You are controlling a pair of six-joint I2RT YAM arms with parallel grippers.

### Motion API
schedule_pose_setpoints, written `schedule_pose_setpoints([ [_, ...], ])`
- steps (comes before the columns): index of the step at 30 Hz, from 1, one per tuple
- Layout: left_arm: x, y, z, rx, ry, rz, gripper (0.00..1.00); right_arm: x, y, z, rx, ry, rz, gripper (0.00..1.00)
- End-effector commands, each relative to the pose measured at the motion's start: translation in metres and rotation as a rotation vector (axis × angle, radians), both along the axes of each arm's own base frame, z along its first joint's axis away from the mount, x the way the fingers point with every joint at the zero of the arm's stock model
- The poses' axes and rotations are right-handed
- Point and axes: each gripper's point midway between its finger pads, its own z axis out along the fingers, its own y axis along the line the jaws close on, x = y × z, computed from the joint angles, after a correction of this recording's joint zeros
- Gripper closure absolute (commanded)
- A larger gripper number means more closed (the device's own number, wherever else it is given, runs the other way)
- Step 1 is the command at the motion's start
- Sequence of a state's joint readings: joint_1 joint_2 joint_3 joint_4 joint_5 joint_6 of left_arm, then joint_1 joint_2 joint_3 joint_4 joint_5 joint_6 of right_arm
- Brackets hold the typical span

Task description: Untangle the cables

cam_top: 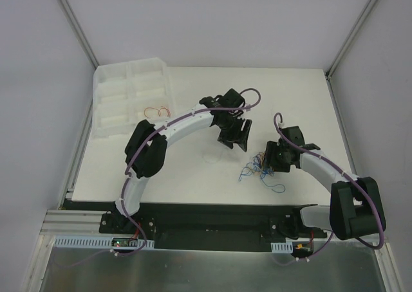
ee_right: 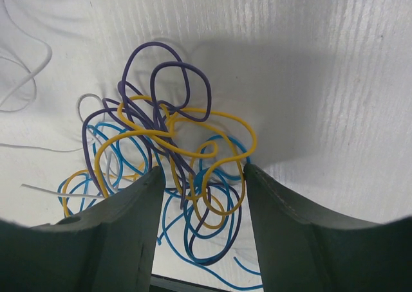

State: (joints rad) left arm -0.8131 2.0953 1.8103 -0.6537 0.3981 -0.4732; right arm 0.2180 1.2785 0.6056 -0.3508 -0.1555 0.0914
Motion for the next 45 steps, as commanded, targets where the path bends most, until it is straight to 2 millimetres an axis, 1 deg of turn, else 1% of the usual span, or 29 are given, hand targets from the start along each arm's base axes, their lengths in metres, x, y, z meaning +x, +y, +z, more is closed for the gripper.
schedule_pose_setpoints([
  [1, -0.003, -0.016, 0.006, -0.031, -0.016, -0.061, 0.38, -0.005, 0.000, -0.004, 0.010, 0.023, 0.013, 0.44],
  [3, -0.003, -0.019, -0.004, -0.019, -0.001, -0.065, 0.38, -0.005, 0.001, -0.004, 0.011, 0.023, 0.018, 0.44],
  [7, -0.008, -0.026, -0.010, -0.025, 0.021, -0.078, 0.38, -0.005, 0.001, -0.004, 0.013, 0.021, 0.016, 0.44],
  [10, -0.008, -0.030, -0.020, -0.014, 0.027, -0.083, 0.37, -0.005, 0.001, -0.004, 0.015, 0.022, 0.017, 0.44],
  [14, -0.002, -0.036, -0.034, 0.003, 0.031, -0.070, 0.41, -0.005, 0.002, -0.005, 0.017, 0.025, 0.021, 0.44],
  [16, 0.000, -0.038, -0.038, 0.004, 0.034, -0.071, 0.44, -0.006, 0.001, -0.005, 0.018, 0.027, 0.021, 0.44],
  [18, -0.001, -0.039, -0.044, 0.009, 0.047, -0.069, 0.51, -0.006, 0.002, -0.005, 0.019, 0.027, 0.024, 0.44],
  [19, -0.001, -0.039, -0.046, 0.012, 0.051, -0.065, 0.56, -0.005, 0.002, -0.005, 0.019, 0.025, 0.022, 0.44],
  [21, -0.002, -0.037, -0.049, 0.022, 0.059, -0.059, 0.67, -0.006, 0.002, -0.006, 0.016, 0.031, 0.024, 0.44],
  [24, 0.002, -0.029, -0.046, 0.047, 0.021, -0.042, 0.90, -0.006, 0.000, -0.006, 0.009, 0.035, 0.016, 0.44],
  [26, 0.006, -0.021, -0.034, 0.063, -0.037, -0.024, 1.00, -0.005, -0.001, -0.007, 0.001, 0.037, 0.009, 0.44],
  [27, 0.010, -0.018, -0.016, 0.053, -0.085, -0.014, 1.00, -0.006, -0.002, -0.007, -0.002, 0.039, 0.007, 0.45],
  [29, 0.018, -0.005, 0.009, 0.063, -0.180, 0.015, 1.00, -0.006, -0.002, -0.008, -0.006, 0.047, 0.005, 0.47],
  [30, 0.024, 0.002, 0.025, 0.070, -0.244, 0.040, 1.00, -0.006, -0.003, -0.009, -0.007, 0.053, 0.003, 0.48],
  [31, 0.031, 0.012, 0.042, 0.082, -0.314, 0.072, 1.00, -0.006, -0.003, -0.008, -0.009, 0.054, 0.003, 0.49],
  [32, 0.038, 0.023, 0.054, 0.099, -0.369, 0.105, 1.00, -0.006, -0.003, -0.009, -0.012, 0.059, 0.003, 0.51],
  [33, 0.046, 0.034, 0.072, 0.115, -0.443, 0.145, 1.00, -0.006, -0.002, -0.009, -0.011, 0.061, 0.004, 0.55],
  [34, 0.052, 0.044, 0.087, 0.132, -0.503, 0.181, 1.00, -0.007, -0.002, -0.010, -0.011, 0.069, 0.005, 0.59],
  [36, 0.068, 0.073, 0.125, 0.176, -0.651, 0.287, 1.00, -0.006, -0.002, -0.010, -0.011, 0.072, 0.005, 0.66],
  [37, 0.074, 0.085, 0.140, 0.201, -0.713, 0.320, 1.00, -0.007, -0.002, -0.011, -0.012, 0.078, 0.007, 0.72],
  [39, 0.081, 0.105, 0.173, 0.226, -0.821, 0.369, 1.00, -0.007, -0.002, -0.011, -0.010, 0.079, 0.007, 0.80],
  [40, 0.083, 0.114, 0.189, 0.233, -0.867, 0.391, 1.00, -0.007, -0.002, -0.011, -0.012, 0.081, 0.005, 0.81],
  [41, 0.086, 0.128, 0.207, 0.254, -0.923, 0.430, 1.00, -0.007, -0.003, -0.012, -0.014, 0.081, 0.004, 0.82],
  [43, 0.087, 0.145, 0.232, 0.269, -0.987, 0.489, 1.00, -0.007, -0.003, -0.012, -0.015, 0.082, 0.004, 0.82],
  [45, 0.086, 0.161, 0.252, 0.276, -1.032, 0.544, 1.00, -0.007, -0.003, -0.012, -0.016, 0.082, 0.002, 0.82],
])
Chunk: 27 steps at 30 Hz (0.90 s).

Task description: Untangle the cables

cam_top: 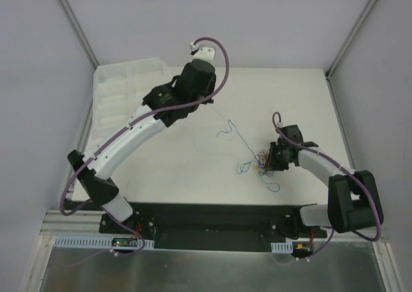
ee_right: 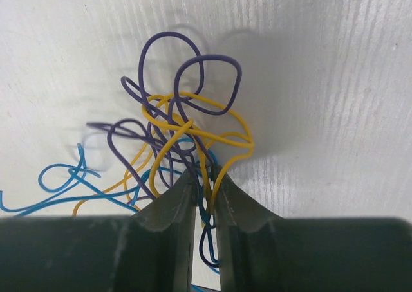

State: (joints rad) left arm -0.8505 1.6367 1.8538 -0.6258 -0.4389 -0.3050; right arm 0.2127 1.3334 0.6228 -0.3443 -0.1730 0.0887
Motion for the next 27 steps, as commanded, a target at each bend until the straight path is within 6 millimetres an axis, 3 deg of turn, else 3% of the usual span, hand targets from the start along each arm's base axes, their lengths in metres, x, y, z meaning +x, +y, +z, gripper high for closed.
schedule_pose_setpoints([
  [1, 0.010, 0.053, 0.042, 0.095, -0.159, 0.184, 1.00, -0.009, -0.005, -0.006, -0.025, 0.050, -0.002, 0.82],
  [8, 0.001, 0.088, 0.092, 0.022, -0.264, 0.276, 1.00, -0.009, -0.009, -0.007, -0.040, 0.061, -0.019, 0.79],
  [16, -0.008, 0.100, 0.134, -0.064, -0.342, 0.290, 1.00, -0.009, -0.011, -0.007, -0.048, 0.060, -0.032, 0.80],
  [22, -0.012, 0.100, 0.128, -0.084, -0.329, 0.286, 1.00, -0.009, -0.011, -0.007, -0.042, 0.056, -0.028, 0.79],
  [27, -0.019, 0.098, 0.100, -0.117, -0.267, 0.275, 1.00, -0.008, -0.010, -0.005, -0.036, 0.047, -0.027, 0.77],
])
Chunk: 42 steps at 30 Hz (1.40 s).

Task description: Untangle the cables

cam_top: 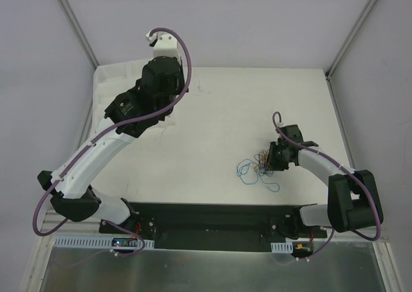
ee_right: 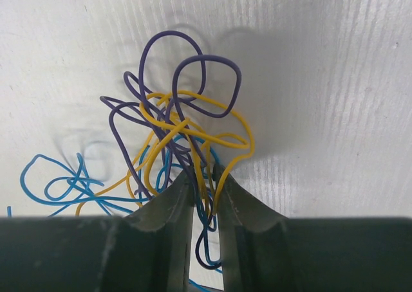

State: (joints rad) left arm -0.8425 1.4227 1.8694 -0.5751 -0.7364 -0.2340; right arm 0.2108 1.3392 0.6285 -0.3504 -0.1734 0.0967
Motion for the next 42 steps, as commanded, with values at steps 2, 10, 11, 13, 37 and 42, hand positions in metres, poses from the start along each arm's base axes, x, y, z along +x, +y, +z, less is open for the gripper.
schedule_pose_setpoints([
  [2, -0.008, 0.005, -0.026, -0.071, 0.047, 0.012, 1.00, -0.009, -0.009, -0.006, -0.037, 0.042, -0.014, 0.77],
  [10, -0.021, 0.006, -0.131, -0.059, 0.257, 0.028, 1.00, -0.009, -0.008, -0.006, -0.030, 0.046, -0.007, 0.76],
  [11, -0.023, 0.005, -0.147, -0.058, 0.296, 0.023, 1.00, -0.009, -0.008, -0.007, -0.030, 0.047, -0.006, 0.76],
  [13, -0.024, 0.003, -0.177, -0.071, 0.394, 0.005, 1.00, -0.009, -0.007, -0.006, -0.028, 0.043, -0.005, 0.76],
  [37, -0.063, -0.110, -0.269, -0.118, 0.955, -0.474, 1.00, -0.008, -0.007, -0.005, -0.024, 0.032, -0.003, 0.74],
  [42, -0.061, -0.102, -0.265, -0.136, 0.944, -0.435, 1.00, -0.009, -0.007, -0.005, -0.021, 0.034, 0.001, 0.74],
])
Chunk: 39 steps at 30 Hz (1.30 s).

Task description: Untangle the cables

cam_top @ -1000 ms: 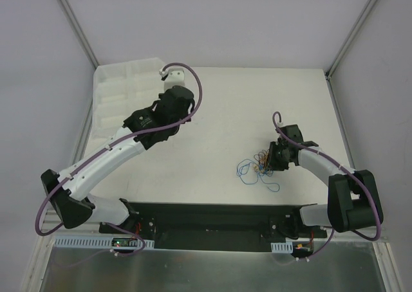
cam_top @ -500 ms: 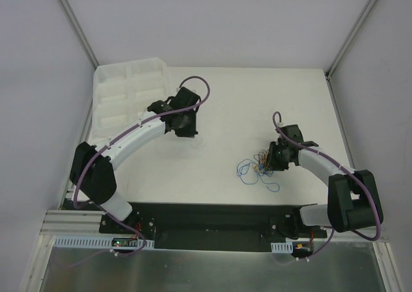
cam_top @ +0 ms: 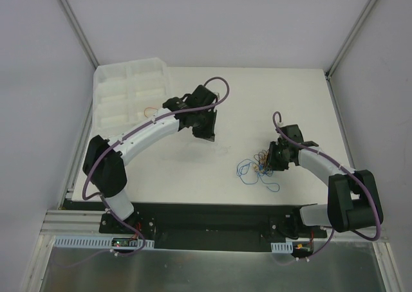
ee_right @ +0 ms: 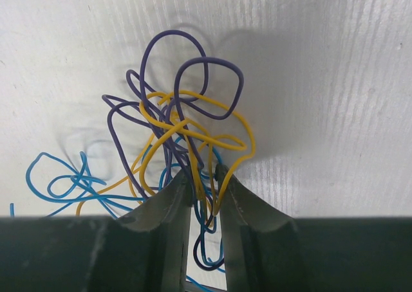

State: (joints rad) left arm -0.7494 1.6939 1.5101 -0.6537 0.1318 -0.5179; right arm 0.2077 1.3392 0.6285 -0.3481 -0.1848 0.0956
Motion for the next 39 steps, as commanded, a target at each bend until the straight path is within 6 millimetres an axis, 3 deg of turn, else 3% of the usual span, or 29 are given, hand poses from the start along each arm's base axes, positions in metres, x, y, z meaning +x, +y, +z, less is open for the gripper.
schedule_pose_setpoints([
  [1, -0.002, 0.010, 0.010, -0.011, 0.009, 0.031, 1.00, -0.008, -0.007, -0.006, -0.029, 0.033, 0.000, 0.74],
  [6, 0.017, 0.031, 0.007, -0.067, 0.048, 0.121, 0.99, -0.008, -0.007, -0.006, -0.027, 0.034, 0.001, 0.74],
  [11, 0.031, 0.039, -0.014, -0.137, 0.166, 0.167, 0.84, -0.008, -0.007, -0.006, -0.027, 0.034, 0.001, 0.74],
  [15, 0.046, 0.046, -0.016, -0.113, 0.133, 0.161, 0.68, -0.009, -0.007, -0.006, -0.027, 0.034, 0.002, 0.74],
  [19, 0.050, 0.060, -0.015, -0.058, 0.079, 0.163, 0.40, -0.008, -0.007, -0.005, -0.026, 0.029, 0.001, 0.74],
  [21, 0.046, 0.071, -0.020, -0.009, 0.067, 0.162, 0.01, -0.008, -0.007, -0.006, -0.026, 0.032, -0.001, 0.74],
  [25, 0.034, 0.096, -0.041, 0.112, 0.062, 0.123, 0.01, -0.008, -0.006, -0.005, -0.025, 0.032, 0.001, 0.74],
  [29, 0.026, 0.104, -0.064, 0.172, 0.112, 0.033, 0.01, -0.007, -0.006, -0.005, -0.023, 0.034, 0.002, 0.74],
  [34, 0.031, 0.123, -0.082, 0.247, 0.127, 0.037, 0.01, -0.008, -0.006, -0.006, -0.019, 0.036, 0.006, 0.74],
  [39, 0.027, 0.122, -0.105, 0.174, 0.240, 0.014, 0.01, -0.008, -0.006, -0.006, -0.019, 0.036, 0.006, 0.73],
])
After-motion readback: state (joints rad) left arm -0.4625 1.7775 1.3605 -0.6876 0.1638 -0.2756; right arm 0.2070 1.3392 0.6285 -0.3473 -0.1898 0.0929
